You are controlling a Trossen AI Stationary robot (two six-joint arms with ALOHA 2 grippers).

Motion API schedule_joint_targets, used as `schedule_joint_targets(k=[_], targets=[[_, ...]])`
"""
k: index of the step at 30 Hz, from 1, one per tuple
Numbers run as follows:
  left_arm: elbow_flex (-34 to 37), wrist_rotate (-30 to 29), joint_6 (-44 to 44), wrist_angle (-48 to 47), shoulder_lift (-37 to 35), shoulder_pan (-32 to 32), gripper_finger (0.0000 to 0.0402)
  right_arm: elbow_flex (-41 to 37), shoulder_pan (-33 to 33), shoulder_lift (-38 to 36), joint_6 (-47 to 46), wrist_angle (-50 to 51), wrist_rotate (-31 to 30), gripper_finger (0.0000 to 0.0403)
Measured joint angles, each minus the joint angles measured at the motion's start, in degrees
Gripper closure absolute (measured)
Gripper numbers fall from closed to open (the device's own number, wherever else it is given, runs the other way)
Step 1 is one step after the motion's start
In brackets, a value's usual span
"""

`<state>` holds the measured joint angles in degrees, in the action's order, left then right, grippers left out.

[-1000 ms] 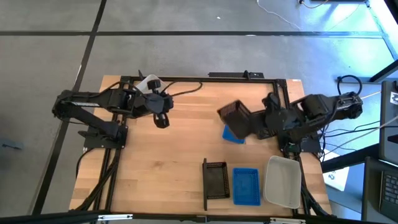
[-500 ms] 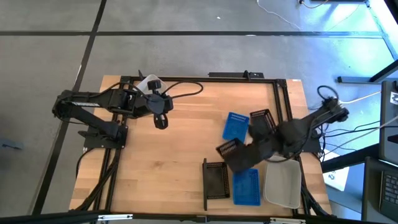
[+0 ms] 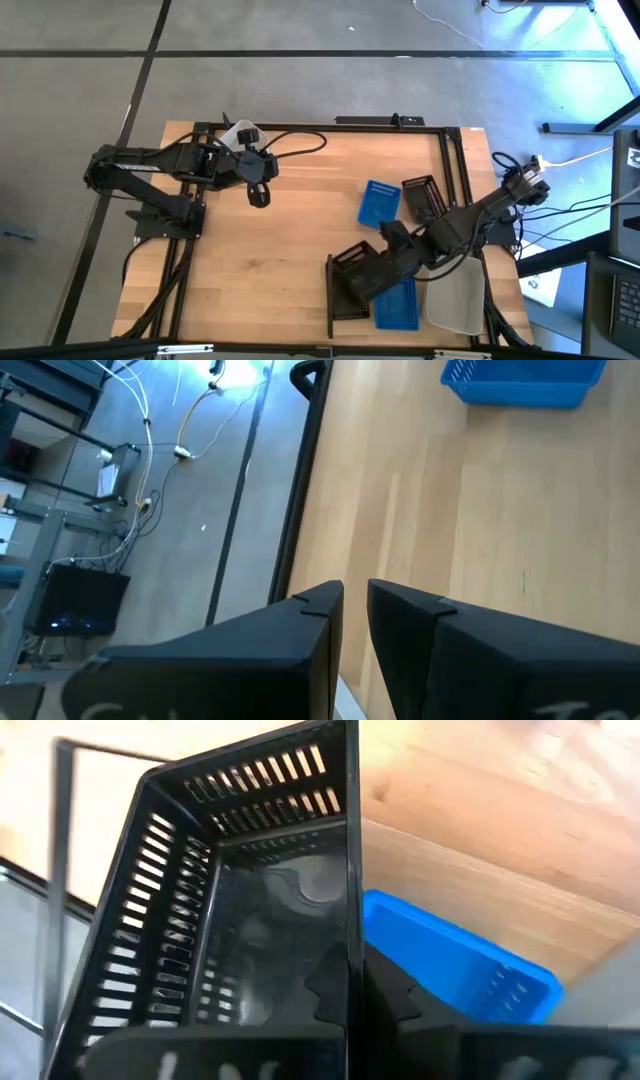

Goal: Stack baskets on shelf by color
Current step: Stack the top black bin on top of the black bin on the shelf

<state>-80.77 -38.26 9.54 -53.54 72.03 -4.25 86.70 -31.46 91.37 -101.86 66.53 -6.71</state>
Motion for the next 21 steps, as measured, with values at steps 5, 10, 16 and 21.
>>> schedule_joint_targets(k=[5,10,16,21], targets=[[0.0,0.0,0.0,0.0,0.0,0.0,0.0358,0.0,0.0,1.2,0.0,-4.1,-4.4,0.0399],[0.0,0.0,0.0,0.0,0.0,0.0,0.0358,0.0,0.0,2.8,0.0,-5.5,-5.5,0.0399],[0.0,0.0,0.0,0.0,0.0,0.0,0.0358,0.0,0.0,4.3,0.3,-7.5,-5.7,0.0387],[0.0,0.0,0.0,0.0,0.0,0.0,0.0358,0.0,0.1,5.5,0.4,-8.2,-6.1,0.0364]])
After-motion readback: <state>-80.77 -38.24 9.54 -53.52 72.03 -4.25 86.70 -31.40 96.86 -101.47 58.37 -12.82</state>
